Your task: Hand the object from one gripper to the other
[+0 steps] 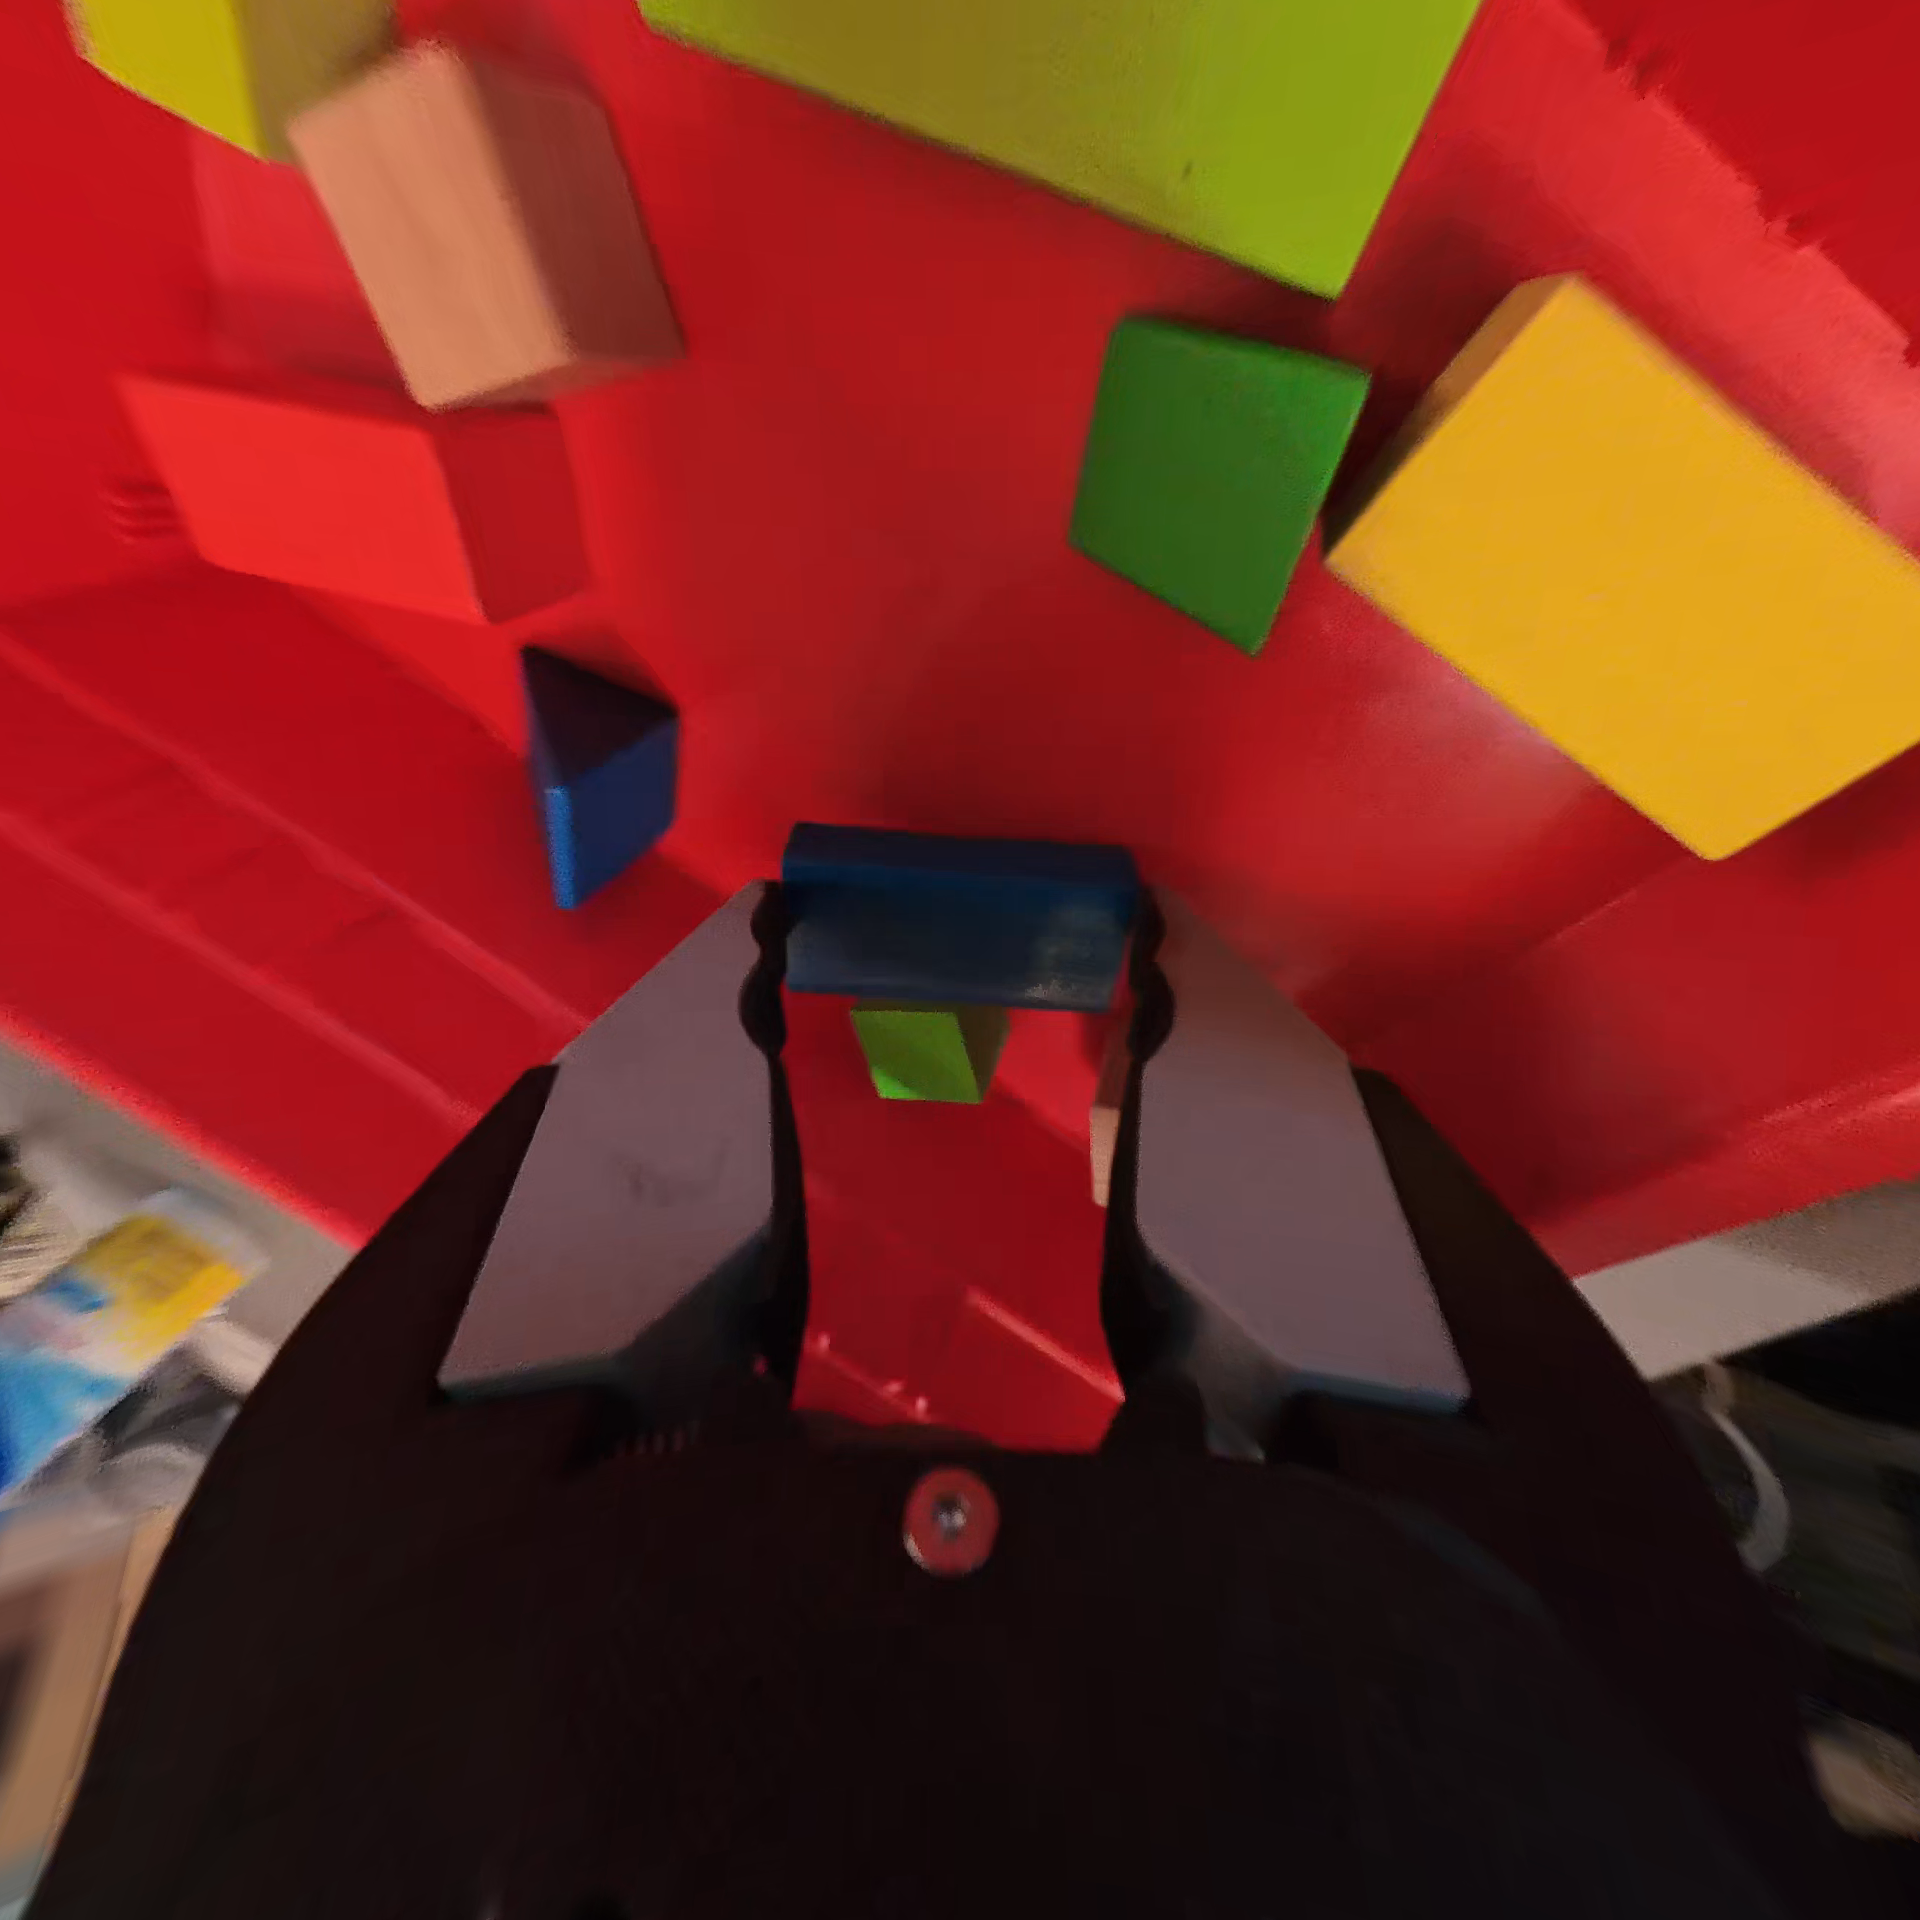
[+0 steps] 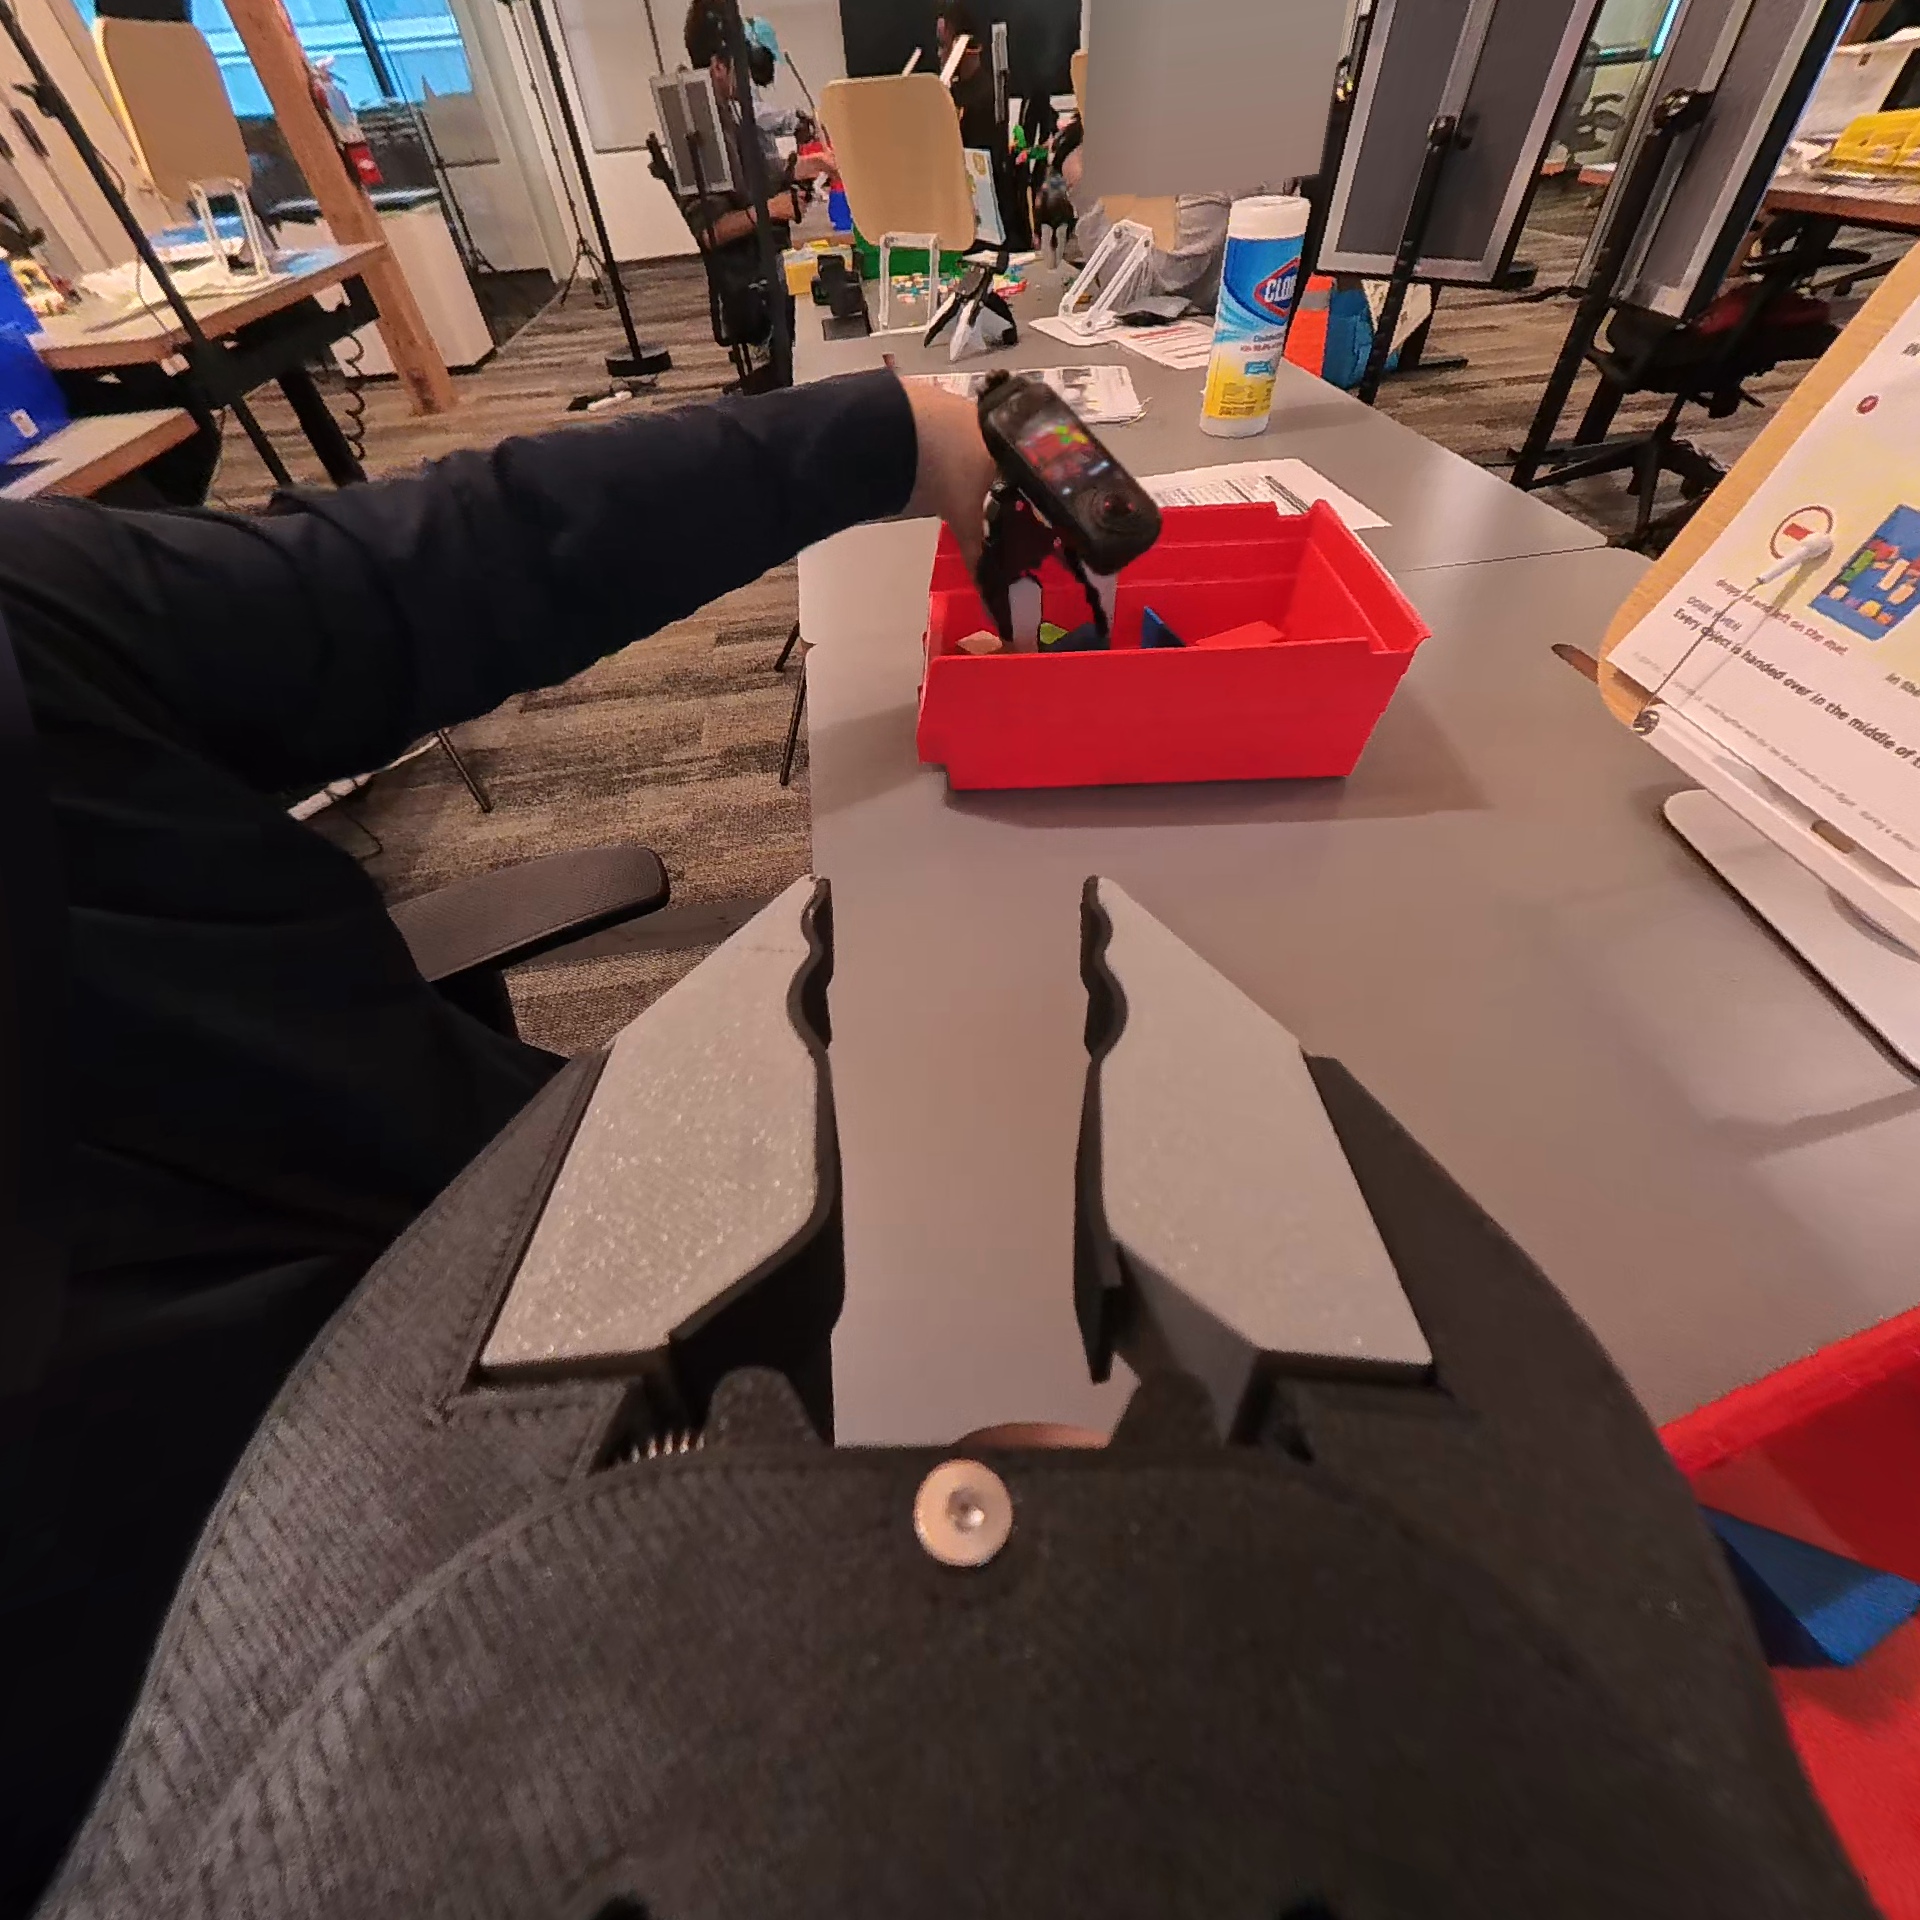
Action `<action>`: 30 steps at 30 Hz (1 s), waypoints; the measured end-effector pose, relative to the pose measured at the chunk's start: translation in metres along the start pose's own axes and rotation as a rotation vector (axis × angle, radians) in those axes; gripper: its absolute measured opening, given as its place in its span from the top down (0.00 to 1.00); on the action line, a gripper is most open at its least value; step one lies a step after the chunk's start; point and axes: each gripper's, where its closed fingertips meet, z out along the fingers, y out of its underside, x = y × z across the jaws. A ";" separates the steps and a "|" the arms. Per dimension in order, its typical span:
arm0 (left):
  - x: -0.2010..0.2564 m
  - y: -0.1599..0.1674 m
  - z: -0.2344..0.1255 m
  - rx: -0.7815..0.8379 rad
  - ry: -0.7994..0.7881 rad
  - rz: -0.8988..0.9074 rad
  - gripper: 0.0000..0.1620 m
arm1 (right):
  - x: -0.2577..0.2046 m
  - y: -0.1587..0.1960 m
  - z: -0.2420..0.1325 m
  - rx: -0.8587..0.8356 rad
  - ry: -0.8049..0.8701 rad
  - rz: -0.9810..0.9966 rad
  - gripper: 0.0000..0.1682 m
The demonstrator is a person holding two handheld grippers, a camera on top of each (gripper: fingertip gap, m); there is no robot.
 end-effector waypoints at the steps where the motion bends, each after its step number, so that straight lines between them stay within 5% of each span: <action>1: -0.005 -0.004 -0.007 0.026 -0.071 0.023 0.60 | 0.000 0.000 0.001 0.000 -0.005 0.004 0.73; 4: -0.017 -0.025 -0.045 0.171 -0.315 0.072 0.60 | 0.001 0.003 0.007 -0.007 -0.023 0.023 0.73; 8: 0.009 -0.080 -0.129 0.569 -0.516 0.097 0.60 | 0.000 0.004 0.019 -0.003 -0.068 0.063 0.73; 13: 0.111 -0.164 -0.252 1.225 -0.533 0.223 0.60 | -0.017 -0.002 0.045 0.038 -0.215 0.160 0.72; 16: 0.171 -0.199 -0.295 1.456 -0.545 0.314 0.60 | -0.027 -0.001 0.065 0.036 -0.261 0.198 0.68; 25: 0.227 -0.245 -0.310 1.604 -0.604 0.373 0.60 | -0.064 -0.010 0.085 0.094 -0.465 0.283 0.64; 30: 0.224 -0.245 -0.306 1.616 -0.596 0.348 0.60 | -0.063 -0.003 0.099 0.074 -0.461 0.287 0.80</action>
